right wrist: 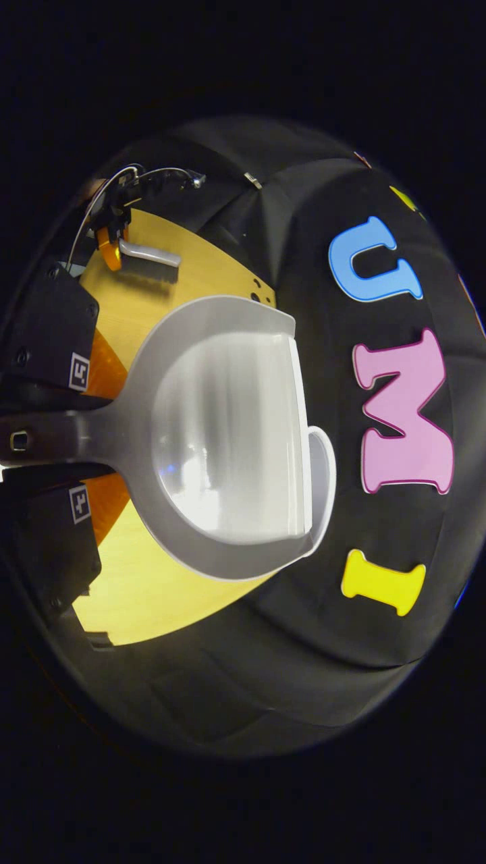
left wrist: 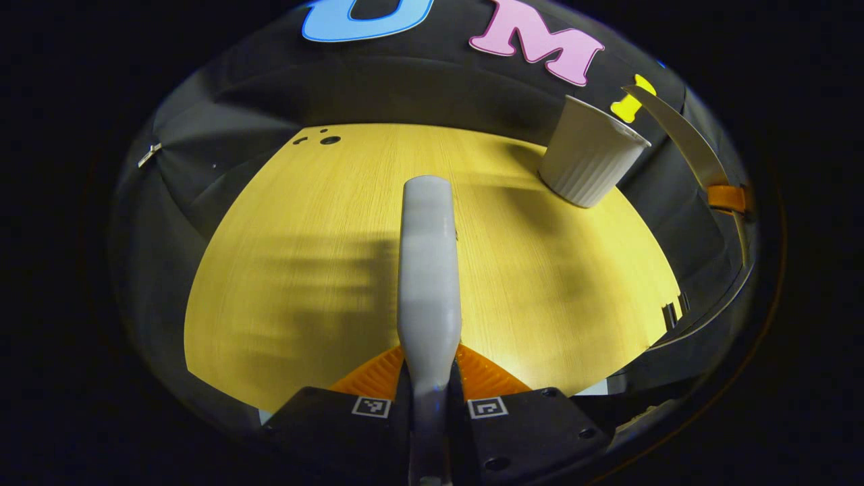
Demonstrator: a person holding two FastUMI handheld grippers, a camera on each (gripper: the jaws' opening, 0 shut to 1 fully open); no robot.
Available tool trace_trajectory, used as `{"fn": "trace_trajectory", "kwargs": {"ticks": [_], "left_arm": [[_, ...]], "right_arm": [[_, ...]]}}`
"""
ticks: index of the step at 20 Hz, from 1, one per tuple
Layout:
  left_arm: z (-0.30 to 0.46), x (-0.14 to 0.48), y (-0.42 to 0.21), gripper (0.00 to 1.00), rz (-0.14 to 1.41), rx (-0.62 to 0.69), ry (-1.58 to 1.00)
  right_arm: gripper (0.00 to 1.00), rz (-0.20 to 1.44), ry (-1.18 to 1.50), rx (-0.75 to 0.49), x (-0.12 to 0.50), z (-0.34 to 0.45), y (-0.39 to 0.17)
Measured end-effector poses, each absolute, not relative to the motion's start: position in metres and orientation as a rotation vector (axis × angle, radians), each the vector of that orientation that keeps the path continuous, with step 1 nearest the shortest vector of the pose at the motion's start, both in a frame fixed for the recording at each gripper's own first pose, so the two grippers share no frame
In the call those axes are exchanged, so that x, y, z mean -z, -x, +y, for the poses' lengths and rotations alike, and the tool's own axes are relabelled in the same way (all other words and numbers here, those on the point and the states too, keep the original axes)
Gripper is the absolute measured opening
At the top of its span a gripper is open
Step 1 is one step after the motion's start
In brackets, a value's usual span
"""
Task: Pick up the small broom and dustpan from the desktop, sweep the trash into the dustpan with the broom, and then empty the trash into the garbage bin.
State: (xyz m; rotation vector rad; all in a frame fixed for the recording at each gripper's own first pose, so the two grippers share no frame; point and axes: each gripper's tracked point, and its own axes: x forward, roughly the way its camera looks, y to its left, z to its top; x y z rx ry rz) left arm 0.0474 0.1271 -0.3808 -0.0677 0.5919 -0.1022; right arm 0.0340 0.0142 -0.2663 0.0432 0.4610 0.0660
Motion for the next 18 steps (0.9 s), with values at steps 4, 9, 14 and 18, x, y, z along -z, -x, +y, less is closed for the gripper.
{"fn": "trace_trajectory", "kwargs": {"ticks": [4,9,14,18], "left_arm": [[0.127,0.394,-0.049,0.27,0.649,0.099,0.022],[0.126,0.405,-0.058,0.30,0.711,0.080,-0.007],[0.121,0.412,-0.071,0.28,0.757,0.042,-0.014],[0.121,0.416,-0.076,0.28,0.795,0.018,0.012]], "right_arm": [[0.35,0.561,-0.055,-0.085,0.330,0.027,-0.020],[0.35,0.708,-0.066,-0.097,0.420,0.047,-0.023],[0.35,0.794,-0.059,-0.106,0.476,0.054,-0.035],[0.35,0.828,-0.022,-0.120,0.495,0.059,-0.053]]}}
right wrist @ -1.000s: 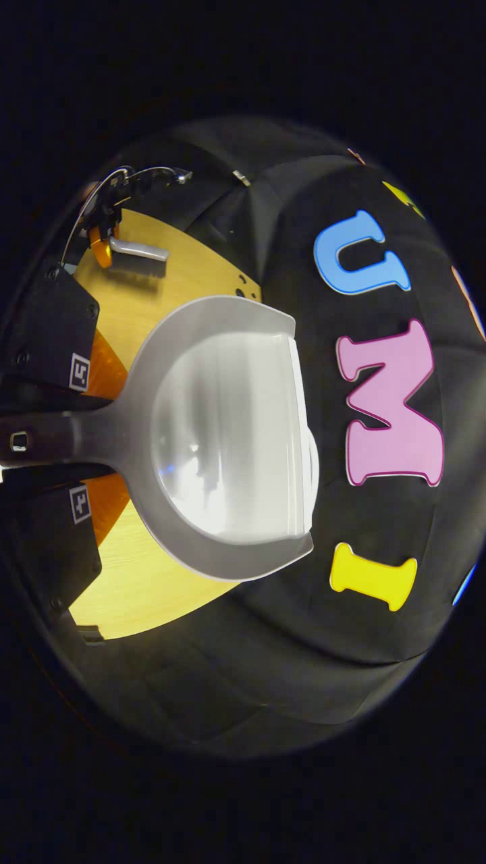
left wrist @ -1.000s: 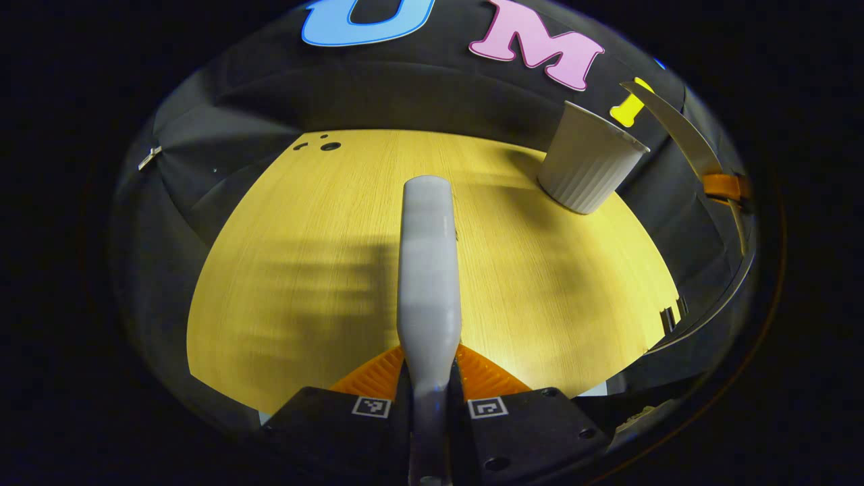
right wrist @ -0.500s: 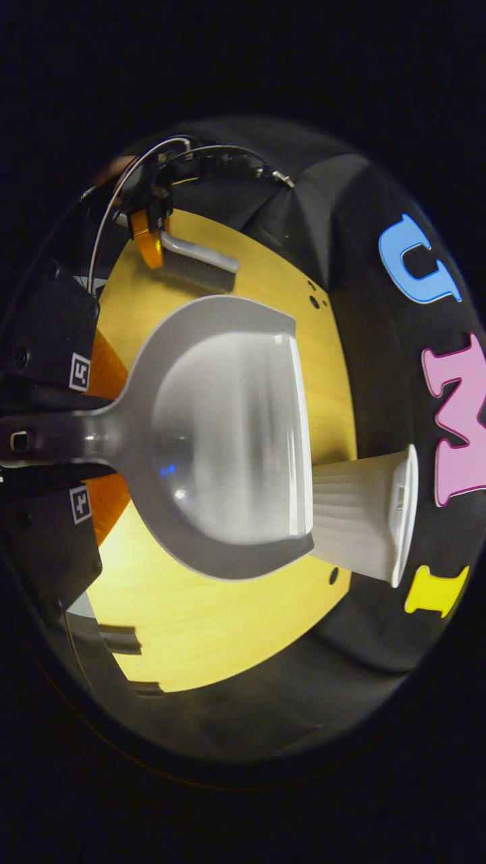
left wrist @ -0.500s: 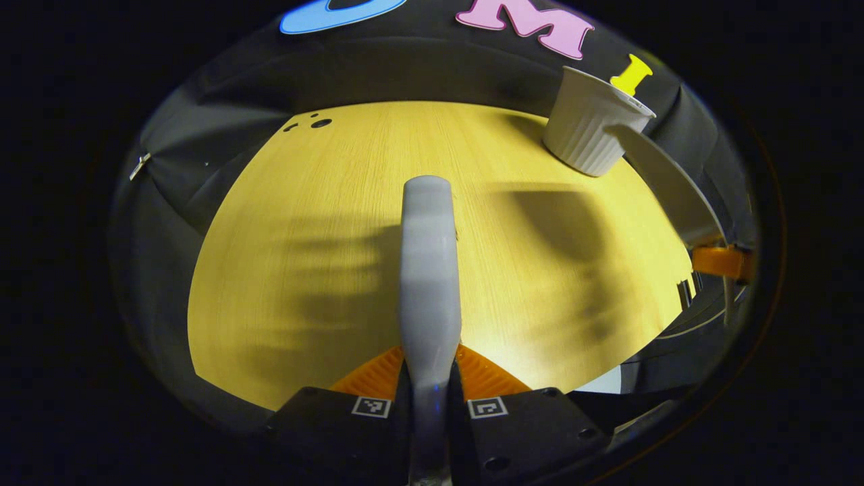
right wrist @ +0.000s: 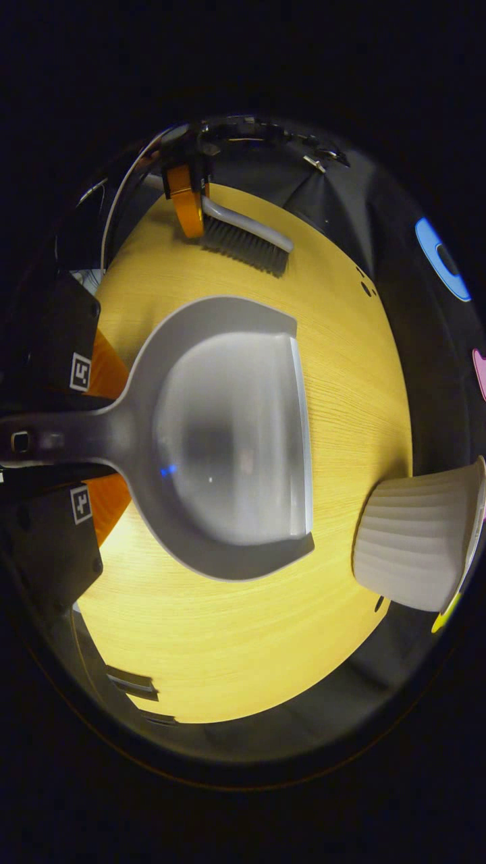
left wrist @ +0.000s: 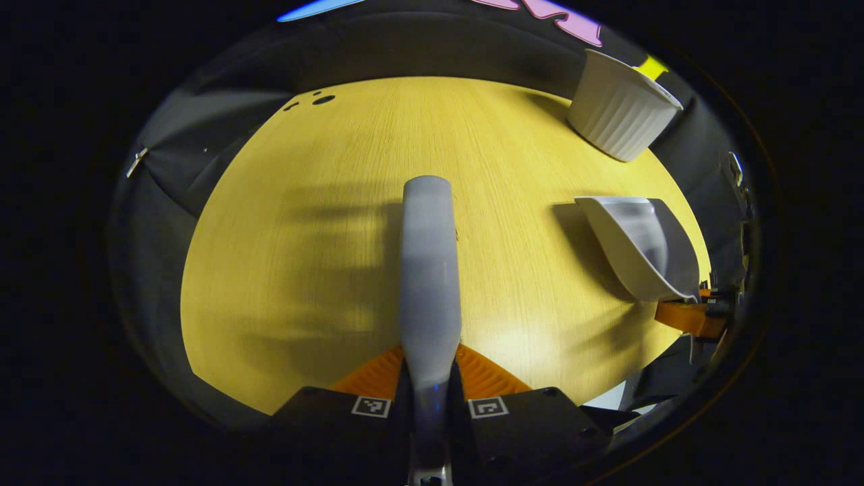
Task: Pick up the small broom and dustpan from the desktop, sweep the trash into the dustpan with the broom, and then empty the trash into the garbage bin.
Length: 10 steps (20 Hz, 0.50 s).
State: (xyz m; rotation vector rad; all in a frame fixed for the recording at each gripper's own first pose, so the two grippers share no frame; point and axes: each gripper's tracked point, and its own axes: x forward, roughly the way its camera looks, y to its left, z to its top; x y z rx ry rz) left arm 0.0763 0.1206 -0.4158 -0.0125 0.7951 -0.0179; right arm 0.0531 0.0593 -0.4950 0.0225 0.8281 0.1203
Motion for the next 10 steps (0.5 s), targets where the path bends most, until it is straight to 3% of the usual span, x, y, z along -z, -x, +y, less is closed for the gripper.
{"fn": "trace_trajectory", "kwargs": {"ticks": [3,4,5,6,7,10], "left_arm": [[0.117,0.417,-0.075,0.31,0.791,-0.003,-0.009],[0.116,0.418,-0.074,0.28,0.793,-0.004,-0.015],[0.116,0.418,-0.072,0.32,0.800,-0.007,-0.023],[0.116,0.418,-0.072,0.27,0.802,-0.012,-0.031],[0.115,0.416,-0.069,0.33,0.797,-0.019,-0.040],[0.109,0.405,-0.064,0.31,0.776,-0.025,-0.044]], "right_arm": [[0.35,0.854,0.004,-0.137,0.504,0.061,-0.058],[0.29,0.855,0.026,-0.137,0.503,0.060,-0.057],[0.28,0.852,0.044,-0.137,0.502,0.059,-0.059],[0.36,0.862,0.052,-0.141,0.502,0.059,-0.059],[0.37,0.869,0.046,-0.144,0.502,0.059,-0.057],[0.41,0.869,0.014,-0.153,0.494,0.062,-0.057]]}}
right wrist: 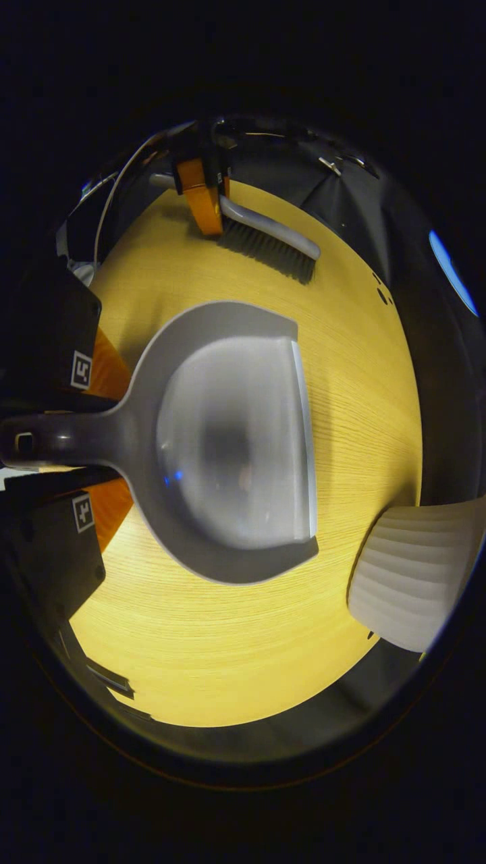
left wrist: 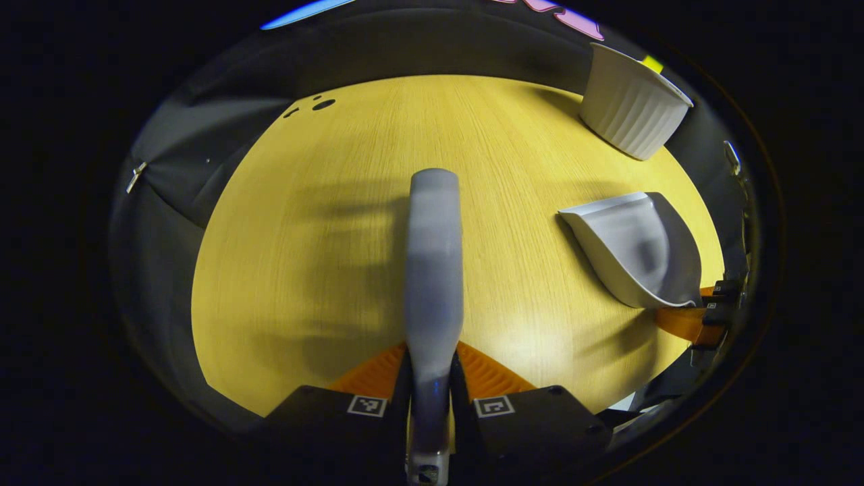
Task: Pick up the small broom and dustpan from the desktop, sweep the trash into the dustpan with the broom, and then empty the trash into the garbage bin.
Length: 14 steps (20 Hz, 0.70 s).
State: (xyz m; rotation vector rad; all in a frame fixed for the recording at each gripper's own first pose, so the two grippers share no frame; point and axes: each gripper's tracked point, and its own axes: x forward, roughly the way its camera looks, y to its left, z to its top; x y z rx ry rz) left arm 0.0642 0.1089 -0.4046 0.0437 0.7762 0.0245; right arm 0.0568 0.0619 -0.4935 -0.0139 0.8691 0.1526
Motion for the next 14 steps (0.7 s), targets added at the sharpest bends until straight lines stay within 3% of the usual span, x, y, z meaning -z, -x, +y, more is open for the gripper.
{"fn": "trace_trajectory", "kwargs": {"ticks": [1,2,4,5,9,14], "left_arm": [[0.110,0.400,-0.062,0.43,0.758,-0.018,-0.038],[0.110,0.396,-0.059,0.47,0.737,-0.013,-0.030],[0.114,0.376,-0.047,0.79,0.701,-0.015,-0.019],[0.119,0.366,-0.041,0.95,0.685,-0.023,-0.019],[0.119,0.328,-0.010,0.99,0.595,-0.032,0.022],[0.124,0.255,0.014,0.98,0.350,-0.079,0.071]], "right_arm": [[0.40,0.860,0.009,-0.161,0.488,0.063,-0.056],[0.52,0.852,-0.003,-0.178,0.482,0.065,-0.054],[0.72,0.832,-0.034,-0.195,0.463,0.068,-0.048],[0.99,0.814,-0.047,-0.200,0.451,0.068,-0.044],[0.99,0.656,-0.062,-0.197,0.394,0.058,-0.035],[0.99,0.345,-0.058,-0.177,0.295,0.054,-0.028]]}}
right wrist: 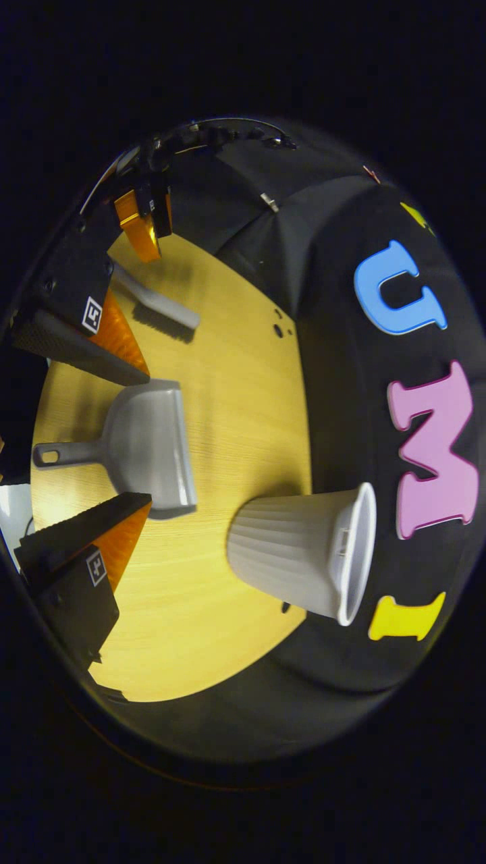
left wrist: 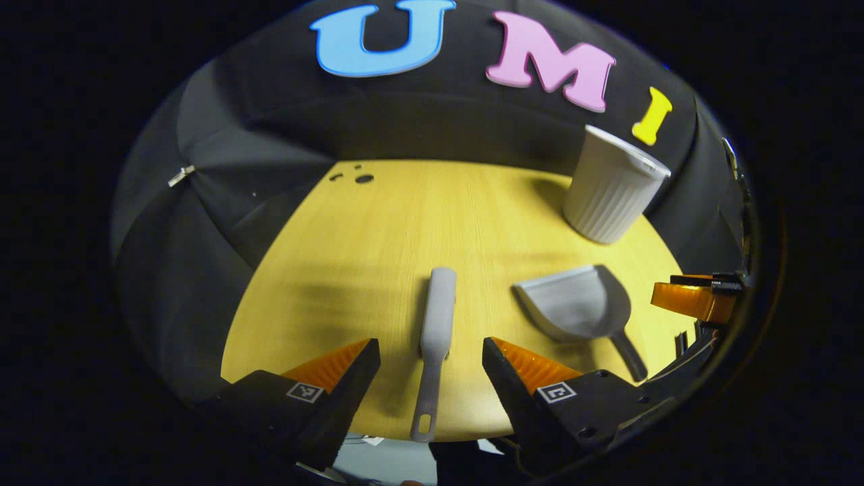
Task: Pick up the small broom and dustpan from the desktop, sweep the trash into the dustpan with the broom, and then empty the trash into the garbage bin.
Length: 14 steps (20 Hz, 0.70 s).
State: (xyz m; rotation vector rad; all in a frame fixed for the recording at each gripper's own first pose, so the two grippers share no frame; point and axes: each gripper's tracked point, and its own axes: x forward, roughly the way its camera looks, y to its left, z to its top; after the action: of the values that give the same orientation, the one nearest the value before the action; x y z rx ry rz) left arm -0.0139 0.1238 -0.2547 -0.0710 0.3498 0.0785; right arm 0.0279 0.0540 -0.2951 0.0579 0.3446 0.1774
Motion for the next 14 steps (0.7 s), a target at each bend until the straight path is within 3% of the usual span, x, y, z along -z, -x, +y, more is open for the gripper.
{"fn": "trace_trajectory", "kwargs": {"ticks": [8,14], "left_arm": [[0.125,0.118,0.079,0.98,-0.129,-0.129,-0.074],[0.115,0.089,0.121,0.96,-0.260,-0.131,-0.078]], "right_arm": [[0.99,-0.092,0.011,-0.145,0.172,0.066,0.014],[0.98,-0.245,0.050,-0.159,0.152,0.081,0.053]]}}
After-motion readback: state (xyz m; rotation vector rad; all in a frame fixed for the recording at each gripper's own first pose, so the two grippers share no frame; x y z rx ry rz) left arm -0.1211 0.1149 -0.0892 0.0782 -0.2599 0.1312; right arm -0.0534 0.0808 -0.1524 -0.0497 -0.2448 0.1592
